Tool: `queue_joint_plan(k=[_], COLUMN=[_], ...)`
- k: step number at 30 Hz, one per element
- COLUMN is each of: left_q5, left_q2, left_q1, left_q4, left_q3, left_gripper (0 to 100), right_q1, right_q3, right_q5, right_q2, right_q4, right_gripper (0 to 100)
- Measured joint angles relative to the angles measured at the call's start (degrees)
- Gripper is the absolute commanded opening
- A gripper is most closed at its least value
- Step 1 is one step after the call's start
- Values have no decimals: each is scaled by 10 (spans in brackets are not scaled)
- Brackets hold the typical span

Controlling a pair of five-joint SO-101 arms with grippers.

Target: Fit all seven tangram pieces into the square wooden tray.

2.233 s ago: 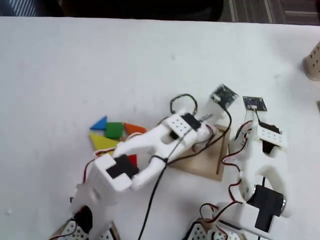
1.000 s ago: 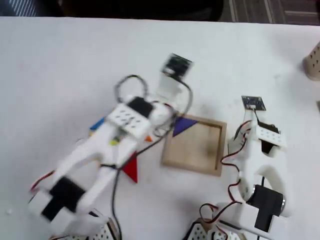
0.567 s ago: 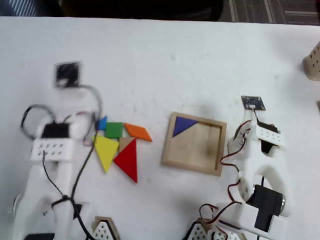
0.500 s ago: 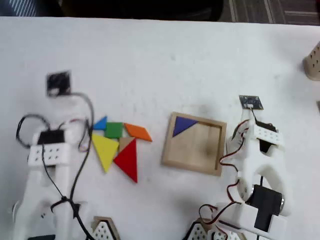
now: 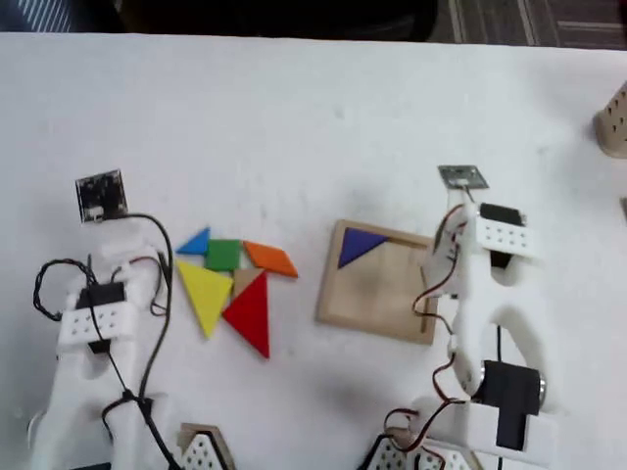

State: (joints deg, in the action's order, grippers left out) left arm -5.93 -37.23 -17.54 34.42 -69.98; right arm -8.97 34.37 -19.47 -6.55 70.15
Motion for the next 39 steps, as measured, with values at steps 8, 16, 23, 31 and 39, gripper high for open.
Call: queue_joint_plan(k=[8, 16, 23, 31, 39], left_q5=[0, 0, 0, 0, 0], left_q2=[0, -1, -1, -1, -1], left_q1=[0, 1, 0, 0, 0], left_q4=[-2, -2, -2, -21, -23], left_q3=[-1, -6, -6, -6, -6], left_gripper=[24, 24, 24, 24, 24], right_q1=[57, 59, 142, 166, 50], right_q3=[10, -17, -36, -60, -15], right_q5=[55, 56, -31, -47, -15], right_q2=[62, 98, 117, 70, -51], right_q4=[-80, -96, -139, -69, -26], right_gripper=[76, 33, 39, 77, 156])
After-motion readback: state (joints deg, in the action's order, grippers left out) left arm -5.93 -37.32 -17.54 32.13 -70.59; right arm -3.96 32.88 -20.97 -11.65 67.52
